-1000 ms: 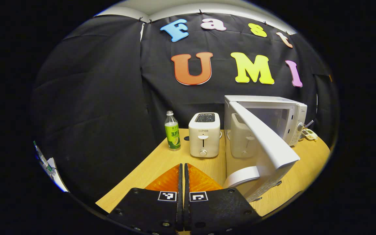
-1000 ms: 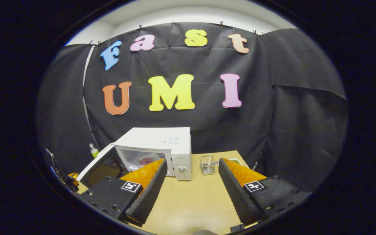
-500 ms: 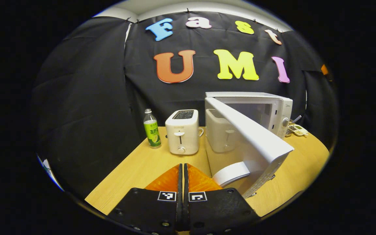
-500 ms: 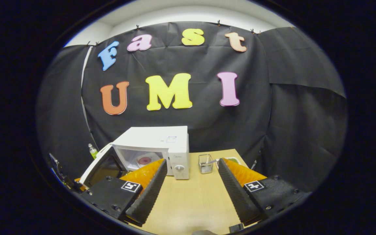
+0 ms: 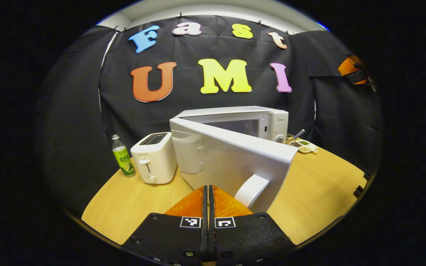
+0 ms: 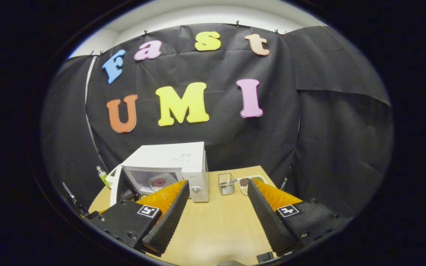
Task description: Open the microwave oven with the left hand, put the food in, and close the microwave oven.
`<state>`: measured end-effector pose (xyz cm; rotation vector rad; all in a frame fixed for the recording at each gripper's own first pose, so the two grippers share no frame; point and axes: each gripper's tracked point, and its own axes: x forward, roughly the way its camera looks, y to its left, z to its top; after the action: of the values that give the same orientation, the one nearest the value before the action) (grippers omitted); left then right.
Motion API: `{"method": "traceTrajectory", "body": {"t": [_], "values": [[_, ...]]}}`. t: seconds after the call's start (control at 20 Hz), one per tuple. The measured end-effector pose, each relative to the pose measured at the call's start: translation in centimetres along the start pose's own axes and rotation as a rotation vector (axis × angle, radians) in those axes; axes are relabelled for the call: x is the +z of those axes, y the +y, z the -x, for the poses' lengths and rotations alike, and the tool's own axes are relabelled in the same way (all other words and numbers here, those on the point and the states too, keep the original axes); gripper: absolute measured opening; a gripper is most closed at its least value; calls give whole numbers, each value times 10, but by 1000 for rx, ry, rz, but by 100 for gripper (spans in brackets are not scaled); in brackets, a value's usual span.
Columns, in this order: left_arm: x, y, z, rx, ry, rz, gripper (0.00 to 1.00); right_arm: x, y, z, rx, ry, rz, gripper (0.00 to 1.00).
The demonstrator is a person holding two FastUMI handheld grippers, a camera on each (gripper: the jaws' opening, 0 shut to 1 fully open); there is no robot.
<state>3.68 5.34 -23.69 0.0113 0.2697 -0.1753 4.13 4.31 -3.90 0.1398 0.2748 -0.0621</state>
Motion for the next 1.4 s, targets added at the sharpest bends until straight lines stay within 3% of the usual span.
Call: {"method": "traceTrajectory", "body": {"t": [0.05,0.1,0.15,0.2,0.65,0.9,1.35,1.4], "values": [[1,-10,-6,-15,-1,-7,0,-1,-6,1,-9,2,0,92],[3,-19,-13,-31,0,-11,0,0,-11,2,-17,0,-4,92],[4,-28,-20,-45,2,-9,10,0,-15,4,-22,3,-13,100],[5,-34,-29,-53,3,-10,0,0,-18,5,-21,8,-25,100],[23,-91,-91,-133,8,-6,0,-2,-55,4,-65,32,-70,100],[43,-118,-129,-169,-23,-64,0,-6,-70,3,-92,49,-82,100],[70,-146,-204,-182,-35,-51,0,-5,-90,-1,-145,67,-96,100],[71,-148,-210,-181,-29,-41,0,-4,-92,0,-149,67,-95,92]]}}
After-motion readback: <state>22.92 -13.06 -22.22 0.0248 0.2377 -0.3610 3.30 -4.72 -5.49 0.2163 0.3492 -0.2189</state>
